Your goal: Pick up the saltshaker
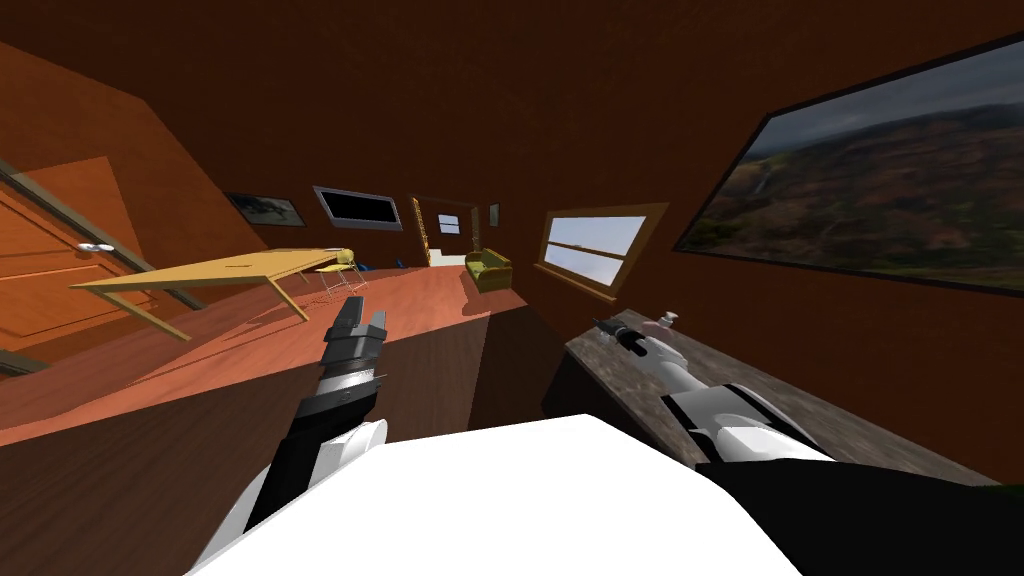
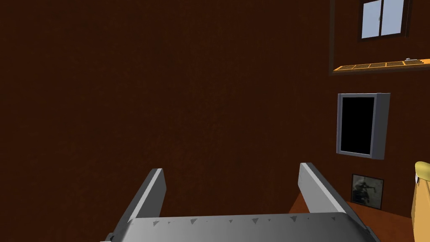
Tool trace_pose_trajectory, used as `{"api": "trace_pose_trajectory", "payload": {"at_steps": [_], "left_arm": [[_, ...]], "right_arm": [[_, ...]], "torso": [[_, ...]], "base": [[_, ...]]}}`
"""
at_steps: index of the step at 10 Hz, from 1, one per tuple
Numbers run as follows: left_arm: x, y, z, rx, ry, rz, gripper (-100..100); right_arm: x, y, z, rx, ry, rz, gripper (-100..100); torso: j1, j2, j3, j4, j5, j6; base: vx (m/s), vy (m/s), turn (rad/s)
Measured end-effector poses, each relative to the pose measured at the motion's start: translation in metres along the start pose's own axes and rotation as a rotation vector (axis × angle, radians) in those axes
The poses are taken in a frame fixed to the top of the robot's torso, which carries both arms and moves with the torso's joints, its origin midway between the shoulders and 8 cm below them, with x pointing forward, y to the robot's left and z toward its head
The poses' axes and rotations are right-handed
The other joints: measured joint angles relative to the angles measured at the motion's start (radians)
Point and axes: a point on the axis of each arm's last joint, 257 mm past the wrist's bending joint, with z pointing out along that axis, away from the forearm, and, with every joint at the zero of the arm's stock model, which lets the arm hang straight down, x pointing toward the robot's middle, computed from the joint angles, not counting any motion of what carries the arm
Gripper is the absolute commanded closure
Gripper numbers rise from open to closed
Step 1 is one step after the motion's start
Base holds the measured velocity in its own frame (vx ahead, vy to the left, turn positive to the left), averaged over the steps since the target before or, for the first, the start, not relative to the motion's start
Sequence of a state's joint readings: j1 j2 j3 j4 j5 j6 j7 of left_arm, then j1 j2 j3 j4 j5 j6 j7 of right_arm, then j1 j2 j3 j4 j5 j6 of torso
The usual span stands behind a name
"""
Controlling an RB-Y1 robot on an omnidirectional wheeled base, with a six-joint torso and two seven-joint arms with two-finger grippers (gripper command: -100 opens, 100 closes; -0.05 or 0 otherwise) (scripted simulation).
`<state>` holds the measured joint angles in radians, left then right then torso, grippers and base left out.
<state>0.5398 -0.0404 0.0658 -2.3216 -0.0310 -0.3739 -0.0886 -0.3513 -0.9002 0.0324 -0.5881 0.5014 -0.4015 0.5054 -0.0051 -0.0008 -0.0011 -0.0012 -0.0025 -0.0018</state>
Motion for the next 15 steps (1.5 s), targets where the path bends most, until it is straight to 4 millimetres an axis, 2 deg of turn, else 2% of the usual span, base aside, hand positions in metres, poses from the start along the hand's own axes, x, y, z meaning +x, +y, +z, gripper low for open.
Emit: {"api": "trace_pose_trajectory", "payload": {"at_steps": [7,15], "left_arm": [[0.0,0.0,0.0,0.0,0.0,0.0,0],[0.0,0.0,0.0,0.0,0.0,0.0,0]], "right_arm": [[0.0,-0.004,-0.015,-0.024,-0.063,-0.034,-100],[0.018,-0.008,-0.042,-0.033,-0.12,-0.076,-100]], "torso": [[0.0,0.0,0.0,0.0,0.0,0.001],[0.0,0.0,0.0,0.0,0.0,0.0]], "base": [[-0.043,-0.071,0.126],[-0.053,-0.087,0.178]]}}
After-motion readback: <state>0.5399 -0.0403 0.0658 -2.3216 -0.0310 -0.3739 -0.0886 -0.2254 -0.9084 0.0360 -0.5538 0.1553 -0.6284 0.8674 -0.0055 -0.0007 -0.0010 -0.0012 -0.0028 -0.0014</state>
